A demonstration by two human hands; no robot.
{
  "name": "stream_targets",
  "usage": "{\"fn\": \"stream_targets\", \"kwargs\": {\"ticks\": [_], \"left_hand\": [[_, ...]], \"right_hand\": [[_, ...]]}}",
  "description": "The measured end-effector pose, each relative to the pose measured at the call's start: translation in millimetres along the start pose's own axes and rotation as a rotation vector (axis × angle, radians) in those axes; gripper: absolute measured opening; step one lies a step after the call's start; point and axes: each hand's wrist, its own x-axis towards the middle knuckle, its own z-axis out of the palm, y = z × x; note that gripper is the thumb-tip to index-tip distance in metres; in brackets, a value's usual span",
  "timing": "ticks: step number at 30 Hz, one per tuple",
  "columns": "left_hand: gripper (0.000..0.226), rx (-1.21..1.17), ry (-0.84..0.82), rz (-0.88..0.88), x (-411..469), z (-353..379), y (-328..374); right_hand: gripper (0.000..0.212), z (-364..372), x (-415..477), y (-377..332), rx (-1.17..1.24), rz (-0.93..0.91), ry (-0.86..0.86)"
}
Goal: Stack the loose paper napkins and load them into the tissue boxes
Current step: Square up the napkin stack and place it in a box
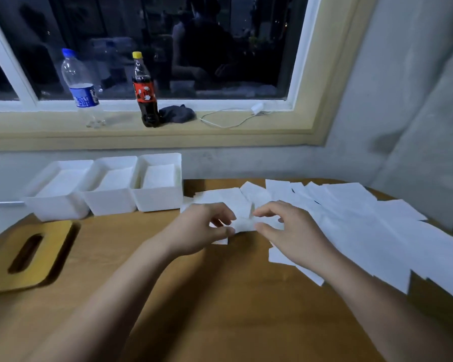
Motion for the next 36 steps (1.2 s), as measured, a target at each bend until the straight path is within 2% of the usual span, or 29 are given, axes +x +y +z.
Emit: {"fn": "stream_targets", "kwargs": {"ticks": [4, 8, 12, 15, 20, 24, 29, 36], "left_hand": [[0.014, -0.010, -0.070, 0.024, 9, 50, 26], [0.015, 0.001, -0.069, 0.064, 12, 92, 40], [0.019, -0.002, -0.030, 0.095, 7, 127, 43], [0.019, -0.007, 0.065, 0.134, -2, 146, 41], [0.021, 0.044, 0.191, 0.184, -11, 153, 32], [0.026, 0.119, 0.196, 0.274, -20, 158, 39], [0.037, 0.313, 0.109, 0.365, -35, 164, 45], [0.046, 0.131, 0.262, 0.196, -53, 168, 40]], "right_hand": [[0.015, -12, -44, 42, 0.010, 0.094, 0.032], [0.015, -14, -80, 75, -0.071, 0.149, 0.066], [0.017, -5, -114, 99, -0.276, 0.070, 0.127], [0.021, 3, -130, 109, -0.422, -0.004, 0.153], [0.017, 8, -147, 108, -0.520, -0.052, 0.211], [0.014, 13, -172, 99, -0.552, -0.093, 0.223], [0.017, 17, -205, 91, -0.538, -0.149, 0.201], [0.011, 17, -229, 84, -0.440, -0.241, 0.115]]}}
